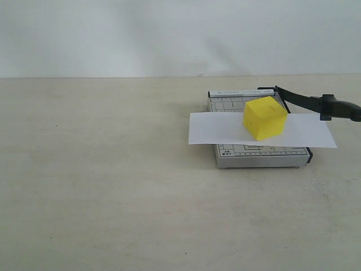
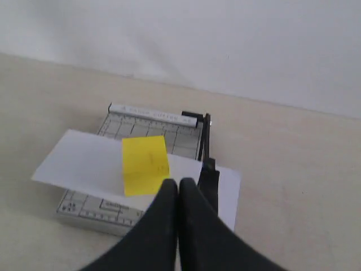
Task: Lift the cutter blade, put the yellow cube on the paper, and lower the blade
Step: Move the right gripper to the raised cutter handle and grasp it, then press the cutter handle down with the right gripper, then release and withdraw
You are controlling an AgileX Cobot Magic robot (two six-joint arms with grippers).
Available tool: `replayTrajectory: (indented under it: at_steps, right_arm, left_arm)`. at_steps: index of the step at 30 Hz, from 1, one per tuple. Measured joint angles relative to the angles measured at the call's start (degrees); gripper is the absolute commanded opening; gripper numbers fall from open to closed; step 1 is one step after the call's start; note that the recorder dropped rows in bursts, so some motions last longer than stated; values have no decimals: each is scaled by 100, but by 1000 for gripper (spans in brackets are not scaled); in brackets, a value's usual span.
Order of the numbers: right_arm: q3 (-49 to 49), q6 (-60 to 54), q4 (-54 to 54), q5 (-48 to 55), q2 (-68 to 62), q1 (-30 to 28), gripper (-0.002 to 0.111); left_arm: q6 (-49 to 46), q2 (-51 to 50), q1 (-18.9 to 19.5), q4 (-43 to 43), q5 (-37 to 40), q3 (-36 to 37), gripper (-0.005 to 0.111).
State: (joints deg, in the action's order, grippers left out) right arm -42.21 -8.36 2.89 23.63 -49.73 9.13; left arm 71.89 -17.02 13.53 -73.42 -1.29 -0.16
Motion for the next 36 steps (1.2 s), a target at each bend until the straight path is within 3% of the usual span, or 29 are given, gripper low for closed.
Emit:
replayTrajectory:
  at_steps: [6,18,22,27,36]
  right_arm:
    - [-1443,154,-289,2121,-1390,0,46]
    - [-1596,836,-652,2250,-2503,0,47]
    - [-1596,899,-686,2212,-2791,0,35]
    - [-1630,999,-822,2222,-2871,-11,0]
    - [-1526,1044,-711,2131,-2871,-19,0]
  left_arm:
    - [0,0,-21,0,37,0,4]
    - [0,0,-133,0,-20,0,4]
    - [0,0,-133,0,-20,0,4]
    - [0,0,-133,0,-20,0,4]
    - [0,0,-133,0,-20,0,4]
